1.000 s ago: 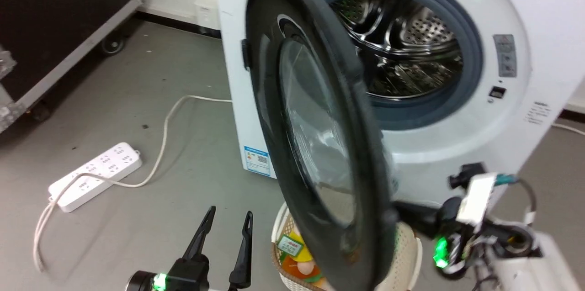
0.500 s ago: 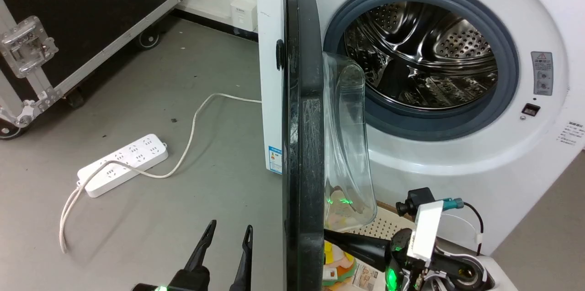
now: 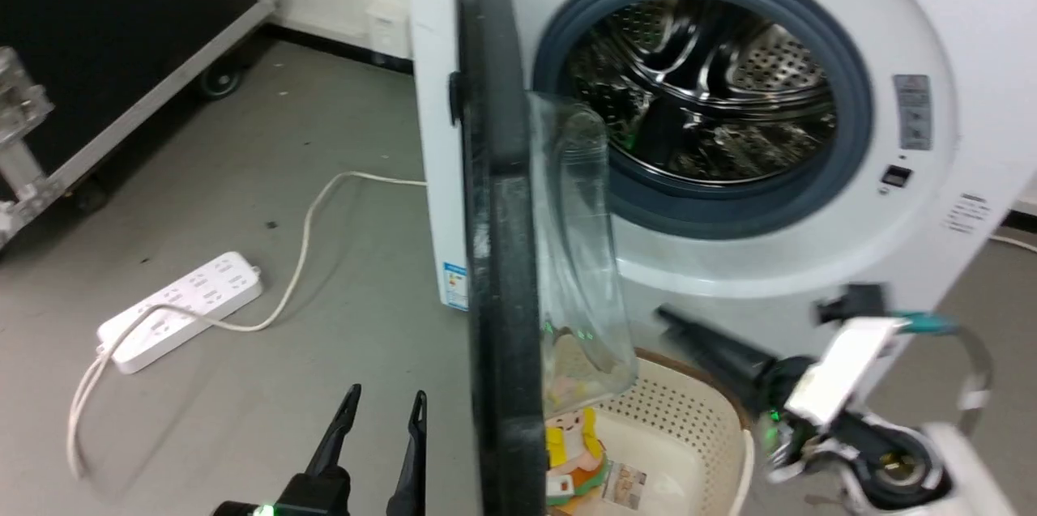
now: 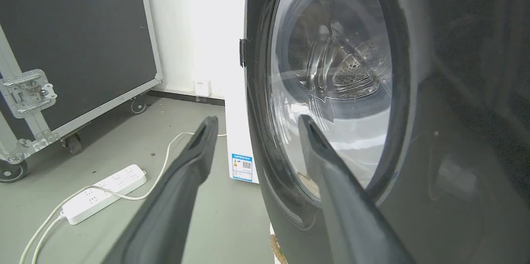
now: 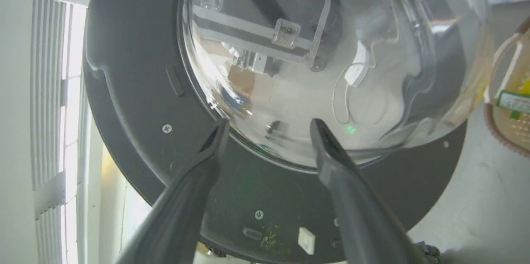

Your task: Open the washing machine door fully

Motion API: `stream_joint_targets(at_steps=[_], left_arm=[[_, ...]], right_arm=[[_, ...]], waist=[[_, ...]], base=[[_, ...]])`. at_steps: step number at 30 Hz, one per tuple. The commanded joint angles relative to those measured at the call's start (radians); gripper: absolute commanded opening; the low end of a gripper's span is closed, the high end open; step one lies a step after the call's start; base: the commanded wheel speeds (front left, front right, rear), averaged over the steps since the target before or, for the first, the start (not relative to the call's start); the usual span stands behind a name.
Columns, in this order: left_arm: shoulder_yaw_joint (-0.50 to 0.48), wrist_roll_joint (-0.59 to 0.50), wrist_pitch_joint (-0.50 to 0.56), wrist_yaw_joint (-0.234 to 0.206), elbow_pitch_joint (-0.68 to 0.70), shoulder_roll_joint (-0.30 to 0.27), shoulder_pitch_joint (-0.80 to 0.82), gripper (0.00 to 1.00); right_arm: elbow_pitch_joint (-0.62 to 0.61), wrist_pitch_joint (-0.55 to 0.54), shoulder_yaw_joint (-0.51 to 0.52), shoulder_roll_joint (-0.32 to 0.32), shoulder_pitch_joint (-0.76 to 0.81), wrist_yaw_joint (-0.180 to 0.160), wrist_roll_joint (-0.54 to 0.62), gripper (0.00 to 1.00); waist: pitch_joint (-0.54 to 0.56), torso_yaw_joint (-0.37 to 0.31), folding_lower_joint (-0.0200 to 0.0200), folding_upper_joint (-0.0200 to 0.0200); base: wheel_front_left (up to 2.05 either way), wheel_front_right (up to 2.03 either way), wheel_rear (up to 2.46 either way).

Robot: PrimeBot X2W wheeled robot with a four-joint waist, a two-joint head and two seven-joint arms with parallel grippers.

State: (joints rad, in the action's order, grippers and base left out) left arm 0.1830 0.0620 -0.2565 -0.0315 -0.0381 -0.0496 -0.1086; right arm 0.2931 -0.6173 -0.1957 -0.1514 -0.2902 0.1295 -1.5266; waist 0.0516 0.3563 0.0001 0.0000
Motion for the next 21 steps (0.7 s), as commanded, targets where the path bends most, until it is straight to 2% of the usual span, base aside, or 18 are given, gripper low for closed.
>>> stream_joint_targets(at_steps=[1,5,9,12,15,21], left_arm=[[-0.005,-0.001,-0.005,0.002,0.003,-0.003,-0.004,1.0],[-0.022,0.0,-0.005,0.005,0.011,-0.01,-0.006,1.0],[-0.04,0.0,-0.005,0.011,0.021,-0.02,-0.011,1.0],[-0.056,0.002,-0.005,0.014,0.03,-0.026,-0.018,1.0],[-0.071,0.008,-0.005,0.021,0.036,-0.031,-0.032,1.0],[-0.103,0.028,-0.005,0.042,0.05,-0.033,-0.053,1.0]], right_arm=[[-0.032,0.038,0.009,-0.021,0.023,0.001,0.04,1.0],[-0.155,0.215,0.036,-0.084,0.05,0.001,0.24,1.0],[-0.257,0.413,0.025,-0.178,0.077,0.001,0.535,1.0],[-0.298,0.561,0.039,-0.21,0.114,0.001,0.728,1.0],[-0.322,0.688,0.09,-0.205,0.174,0.001,0.912,1.0],[-0.37,0.828,0.219,-0.084,0.335,0.001,1.172,1.0]], waist=[[-0.002,-0.022,-0.0001,0.0],[-0.009,-0.071,-0.0001,0.0],[-0.018,-0.113,-0.0001,0.0],[-0.022,-0.141,-0.0001,0.0],[-0.025,-0.166,-0.0001,0.0],[-0.032,-0.2,-0.0001,0.0]], base=[[0.0,0.0,0.0],[0.0,0.0,0.0],[0.0,0.0,0.0],[0.0,0.0,0.0],[0.0,0.0,0.0],[0.0,0.0,0.0]])
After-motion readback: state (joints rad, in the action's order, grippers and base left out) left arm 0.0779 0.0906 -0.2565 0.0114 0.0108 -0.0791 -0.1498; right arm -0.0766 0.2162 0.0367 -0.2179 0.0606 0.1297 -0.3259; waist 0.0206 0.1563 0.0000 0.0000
